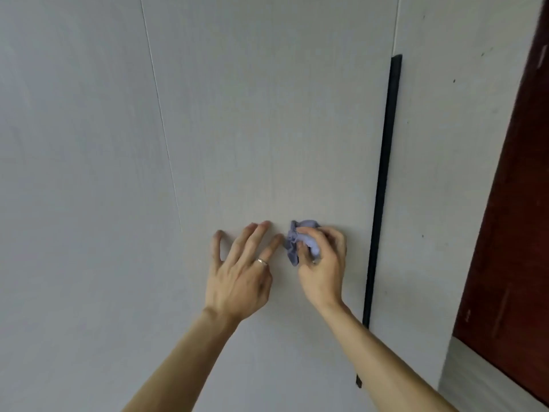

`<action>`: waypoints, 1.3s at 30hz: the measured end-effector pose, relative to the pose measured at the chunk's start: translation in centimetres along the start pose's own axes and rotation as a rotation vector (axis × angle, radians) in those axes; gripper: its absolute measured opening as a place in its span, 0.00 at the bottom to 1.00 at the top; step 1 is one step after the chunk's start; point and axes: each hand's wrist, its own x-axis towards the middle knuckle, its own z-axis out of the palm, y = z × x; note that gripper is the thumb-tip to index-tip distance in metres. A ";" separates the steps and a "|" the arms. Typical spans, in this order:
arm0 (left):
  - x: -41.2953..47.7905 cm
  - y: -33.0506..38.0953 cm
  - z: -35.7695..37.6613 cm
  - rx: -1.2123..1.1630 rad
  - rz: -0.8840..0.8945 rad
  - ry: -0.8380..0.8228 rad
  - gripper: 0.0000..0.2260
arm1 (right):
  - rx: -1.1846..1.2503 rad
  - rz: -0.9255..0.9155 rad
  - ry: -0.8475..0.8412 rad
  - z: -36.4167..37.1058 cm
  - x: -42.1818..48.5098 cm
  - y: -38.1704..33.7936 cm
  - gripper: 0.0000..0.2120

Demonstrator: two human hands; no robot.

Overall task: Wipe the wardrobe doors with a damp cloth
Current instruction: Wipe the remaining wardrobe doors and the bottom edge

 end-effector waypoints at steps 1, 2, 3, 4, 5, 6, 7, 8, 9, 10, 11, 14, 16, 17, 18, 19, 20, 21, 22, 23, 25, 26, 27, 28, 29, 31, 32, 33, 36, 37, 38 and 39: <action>4.0 -0.9 -2.5 0.004 0.015 -0.002 0.28 | 0.003 0.009 -0.013 -0.7 4.1 -2.8 0.15; 6.5 -1.3 -4.3 -0.006 0.021 -0.054 0.27 | 0.004 0.024 -0.025 -1.0 6.7 -4.6 0.15; 8.9 -1.7 -6.0 0.000 0.017 -0.058 0.26 | -0.006 0.047 -0.035 -1.4 9.3 -6.1 0.17; 11.7 -2.2 -8.3 -0.003 0.015 -0.085 0.26 | -0.011 0.055 -0.035 -1.9 12.5 -7.8 0.17; 13.5 -2.6 -9.7 0.000 0.003 -0.108 0.25 | -0.016 0.074 -0.058 -2.3 14.6 -9.0 0.17; 15.6 -2.9 -11.6 -0.001 -0.003 -0.123 0.25 | -0.008 0.069 -0.040 -3.1 16.9 -10.7 0.15; 17.1 -3.2 -13.0 -0.028 -0.015 -0.146 0.25 | 0.005 0.062 -0.030 -3.7 18.7 -11.9 0.14; 18.5 -3.5 -14.3 -0.057 -0.044 -0.158 0.26 | 0.021 0.045 -0.015 -4.6 20.4 -13.2 0.14; 19.8 -3.7 -15.8 -0.111 -0.071 -0.179 0.26 | 0.050 0.029 0.002 -5.8 21.9 -14.8 0.14; 20.6 -3.9 -16.7 -0.149 -0.094 -0.214 0.27 | 0.042 0.004 0.023 -6.7 22.8 -16.1 0.14; 21.7 -3.9 -18.0 -0.182 -0.108 -0.224 0.27 | 0.037 -0.014 0.048 -7.9 24.1 -17.2 0.15; 23.4 -3.9 -19.9 -0.220 -0.103 -0.231 0.28 | 0.004 -0.071 0.089 -10.5 26.6 -18.9 0.16; 24.9 -3.4 -20.9 -0.213 -0.087 -0.195 0.28 | -0.029 -0.071 0.108 -12.3 28.4 -19.4 0.16; 25.6 -3.1 -21.3 -0.206 -0.076 -0.184 0.28 | -0.039 -0.078 0.122 -13.0 29.3 -19.7 0.16; 26.3 -2.7 -21.7 -0.202 -0.068 -0.169 0.28 | -0.036 -0.089 0.129 -13.7 30.4 -19.3 0.16; 27.3 -2.2 -22.1 -0.201 -0.057 -0.146 0.28 | -0.028 -0.109 0.152 -14.6 31.2 -20.0 0.16; 28.0 -1.8 -22.4 -0.195 -0.049 -0.132 0.28 | -0.026 -0.113 0.170 -15.5 31.2 -21.0 0.16; 29.2 -1.2 -22.7 -0.188 -0.044 -0.106 0.28 | -0.020 -0.128 0.193 -16.3 31.9 -21.6 0.15; 29.9 -0.8 -22.8 -0.179 -0.038 -0.090 0.28 | -0.026 -0.142 0.195 -17.0 32.5 -21.9 0.16; 30.8 -0.3 -22.9 -0.167 -0.032 -0.070 0.28 | -0.031 -0.155 0.199 -17.7 33.3 -21.9 0.15; 32.3 0.7 -22.9 -0.142 -0.026 -0.031 0.28 | -0.037 -0.188 0.190 -18.8 34.6 -22.0 0.16; 33.4 1.5 -22.7 -0.122 -0.023 -0.009 0.28 | -0.034 -0.204 0.191 -19.3 35.9 -21.6 0.16; 34.2 2.1 -22.5 -0.101 -0.021 0.003 0.28 | -0.028 -0.217 0.200 -19.6 37.3 -21.1 0.16; 35.2 2.7 -22.2 -0.070 -0.017 0.022 0.28 | -0.021 -0.232 0.201 -19.8 38.6 -20.7 0.16; 36.5 3.7 -21.6 -0.025 -0.018 0.038 0.28 | -0.017 -0.251 0.199 -20.2 40.2 -19.9 0.15; 38.4 4.7 -20.9 0.028 -0.048 0.076 0.27 | -0.009 -0.301 0.181 -20.6 42.7 -19.1 0.13; 39.4 5.2 -20.5 0.053 -0.078 0.087 0.27 | -0.016 -0.339 0.168 -20.8 43.8 -18.8 0.13; 40.4 5.6 -20.3 0.055 -0.098 0.095 0.27 | -0.037 -0.375 0.164 -20.9 44.9 -18.5 0.12; 43.8 6.6 -19.4 0.119 -0.152 0.109 0.28 | -0.058 -0.473 0.175 -21.0 47.9 -18.0 0.12; 45.0 7.0 -19.0 0.123 -0.187 0.110 0.29 | -0.066 -0.510 0.183 -20.9 49.0 -18.0 0.12; 45.8 7.3 -18.7 0.111 -0.228 0.100 0.29 | -0.078 -0.546 0.190 -20.8 49.6 -18.2 0.12; 47.2 7.7 -18.2 0.114 -0.271 0.085 0.30 | -0.073 -0.594 0.202 -20.6 50.9 -18.4 0.12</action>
